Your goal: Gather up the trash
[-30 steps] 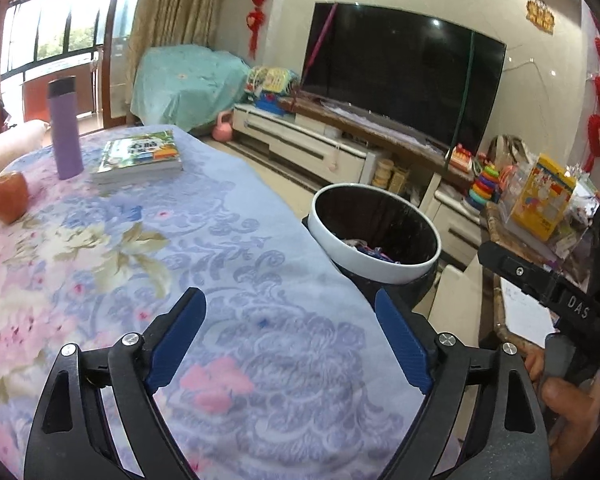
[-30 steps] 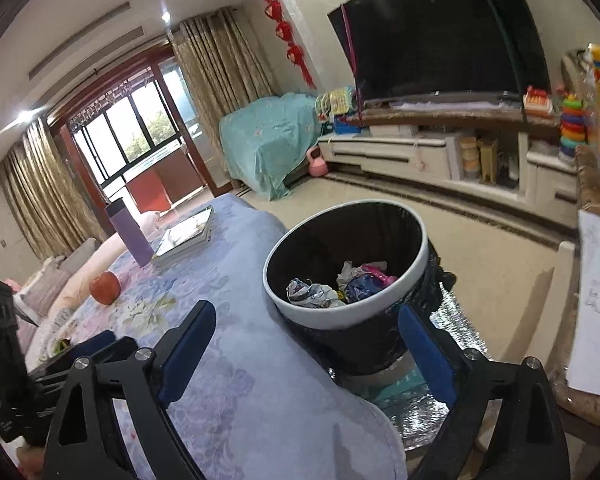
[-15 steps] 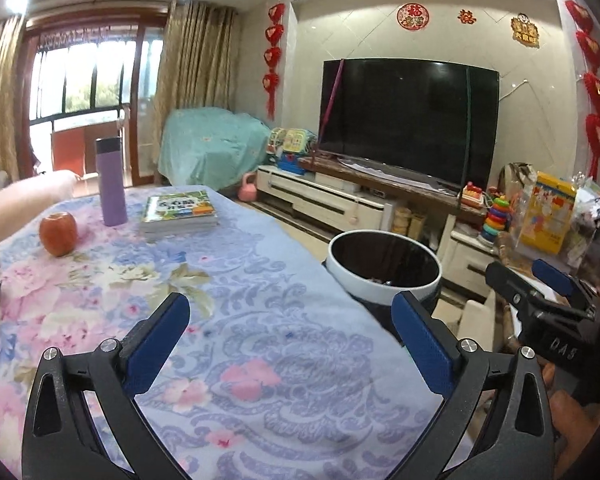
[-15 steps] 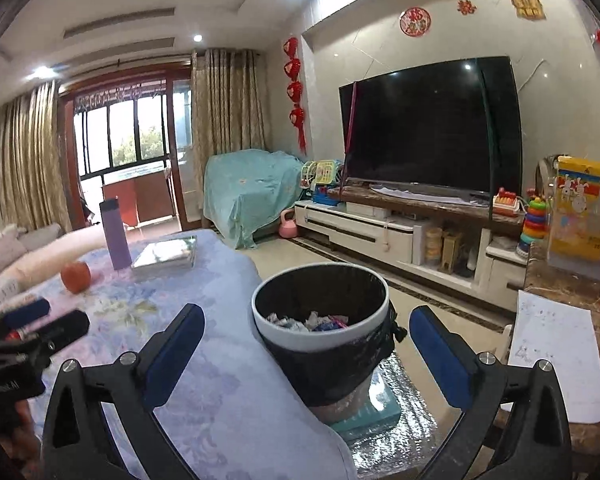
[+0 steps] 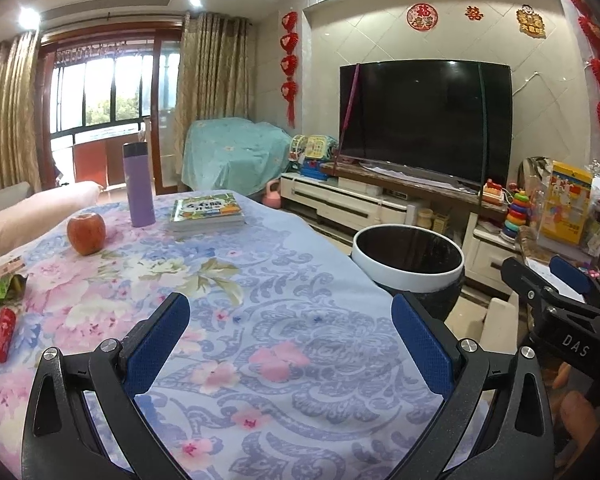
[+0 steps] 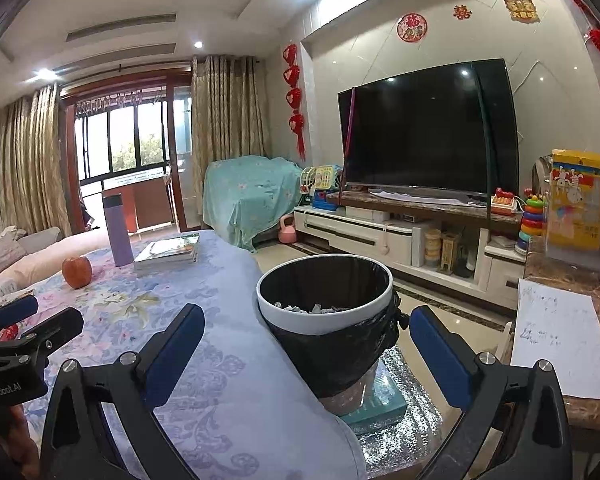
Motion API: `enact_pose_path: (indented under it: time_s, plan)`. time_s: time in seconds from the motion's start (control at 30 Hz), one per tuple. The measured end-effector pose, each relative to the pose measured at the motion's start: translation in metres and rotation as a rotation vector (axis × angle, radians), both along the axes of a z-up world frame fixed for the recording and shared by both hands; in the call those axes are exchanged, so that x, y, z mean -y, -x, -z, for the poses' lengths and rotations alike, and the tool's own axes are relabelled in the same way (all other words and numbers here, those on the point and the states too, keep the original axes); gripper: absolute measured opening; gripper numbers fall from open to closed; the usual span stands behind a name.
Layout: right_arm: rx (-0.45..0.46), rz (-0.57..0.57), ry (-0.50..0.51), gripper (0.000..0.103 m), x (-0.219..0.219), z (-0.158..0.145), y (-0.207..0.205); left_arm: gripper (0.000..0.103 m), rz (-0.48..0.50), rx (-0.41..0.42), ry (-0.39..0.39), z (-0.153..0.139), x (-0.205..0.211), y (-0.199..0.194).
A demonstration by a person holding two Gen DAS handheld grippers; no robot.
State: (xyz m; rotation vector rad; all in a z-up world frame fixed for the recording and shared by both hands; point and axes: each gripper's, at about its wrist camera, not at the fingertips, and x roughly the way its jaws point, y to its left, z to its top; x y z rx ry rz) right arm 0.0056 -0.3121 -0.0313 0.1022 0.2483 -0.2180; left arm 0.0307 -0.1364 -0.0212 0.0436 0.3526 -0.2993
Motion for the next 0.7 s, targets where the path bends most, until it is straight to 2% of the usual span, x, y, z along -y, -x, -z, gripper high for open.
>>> enact_pose_path:
  time_s: [0.7]
  plan:
    - [0.005,-0.001,-0.014,0.103,0.0002,-0.0038,0.0062,0.103,-0.016,0.008,0.007,-0.0013,-0.0043,0.0046]
